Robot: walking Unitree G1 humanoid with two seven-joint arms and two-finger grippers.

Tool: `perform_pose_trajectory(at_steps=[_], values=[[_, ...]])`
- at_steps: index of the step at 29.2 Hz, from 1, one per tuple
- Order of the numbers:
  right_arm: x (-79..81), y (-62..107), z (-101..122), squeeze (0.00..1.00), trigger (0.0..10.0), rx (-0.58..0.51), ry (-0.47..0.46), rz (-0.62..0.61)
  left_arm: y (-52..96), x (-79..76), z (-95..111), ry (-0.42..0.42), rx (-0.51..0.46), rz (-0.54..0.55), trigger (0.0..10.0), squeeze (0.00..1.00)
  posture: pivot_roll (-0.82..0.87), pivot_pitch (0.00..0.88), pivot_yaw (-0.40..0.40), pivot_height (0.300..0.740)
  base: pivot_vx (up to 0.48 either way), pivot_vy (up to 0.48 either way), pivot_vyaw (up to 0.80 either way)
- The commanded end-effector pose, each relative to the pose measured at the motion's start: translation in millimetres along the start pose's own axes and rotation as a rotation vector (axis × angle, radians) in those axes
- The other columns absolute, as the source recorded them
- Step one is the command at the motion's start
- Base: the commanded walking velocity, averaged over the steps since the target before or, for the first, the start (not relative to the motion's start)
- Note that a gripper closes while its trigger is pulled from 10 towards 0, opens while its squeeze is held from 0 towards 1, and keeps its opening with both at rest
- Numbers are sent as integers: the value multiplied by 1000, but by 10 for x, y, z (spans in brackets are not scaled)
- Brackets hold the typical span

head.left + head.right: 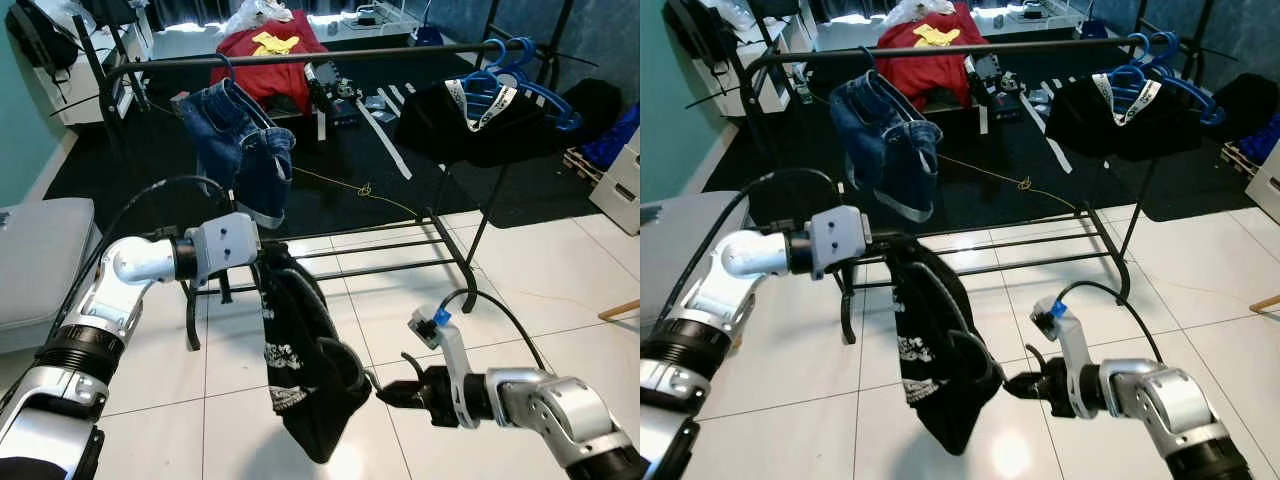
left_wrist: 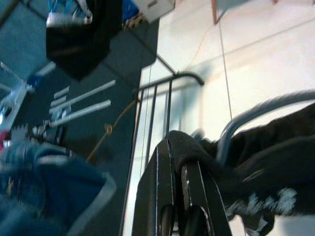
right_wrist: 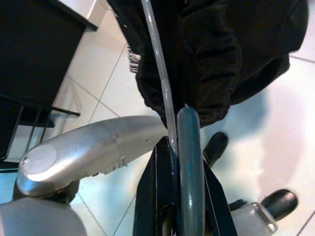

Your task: Hang hanger

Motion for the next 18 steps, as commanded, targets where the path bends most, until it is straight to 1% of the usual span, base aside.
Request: perform_pose_trajectory(at_steps=[1,2,3,6,8,12,16,18], values=[[37,-5,-38,0,0,9,-4,19,63,144,45,-39,15,48,0,0,17,115,71,740,0,0,0],[37,-5,-38,0,0,9,-4,19,63,144,45,-39,15,48,0,0,17,115,71,740,0,0,0],[60,-6,-164,0,0,43,-38,38,105,269,52,-55,38,109,0,0,14,119,71,740,0,0,0],[60,-6,-164,0,0,43,-38,38,105,269,52,-55,38,109,0,0,14,119,71,740,0,0,0],[61,-8,-259,0,0,65,-64,43,118,350,77,-73,45,138,0,0,13,120,73,740,0,0,0],[58,-7,-279,0,0,70,-70,43,105,366,101,-83,35,140,0,0,13,120,75,740,0,0,0],[47,-13,-249,0,0,53,-59,40,73,341,108,-85,20,131,0,0,13,120,73,740,0,0,0],[47,-8,-92,0,0,-12,0,32,36,279,55,-70,27,115,0,0,13,121,70,740,0,0,0]])
Point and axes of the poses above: a point about 5 cm out from each wrist's last joint towards the gripper, its own y axis pointing back from the gripper into the wrist, its own z axis along the axis of the wrist's last joint, x = y × z, the point moved 1 cm from there along -y, pointing out of the wrist towards the gripper, and after that the axes turned 11 degrees about y, right-handed, at the moved point
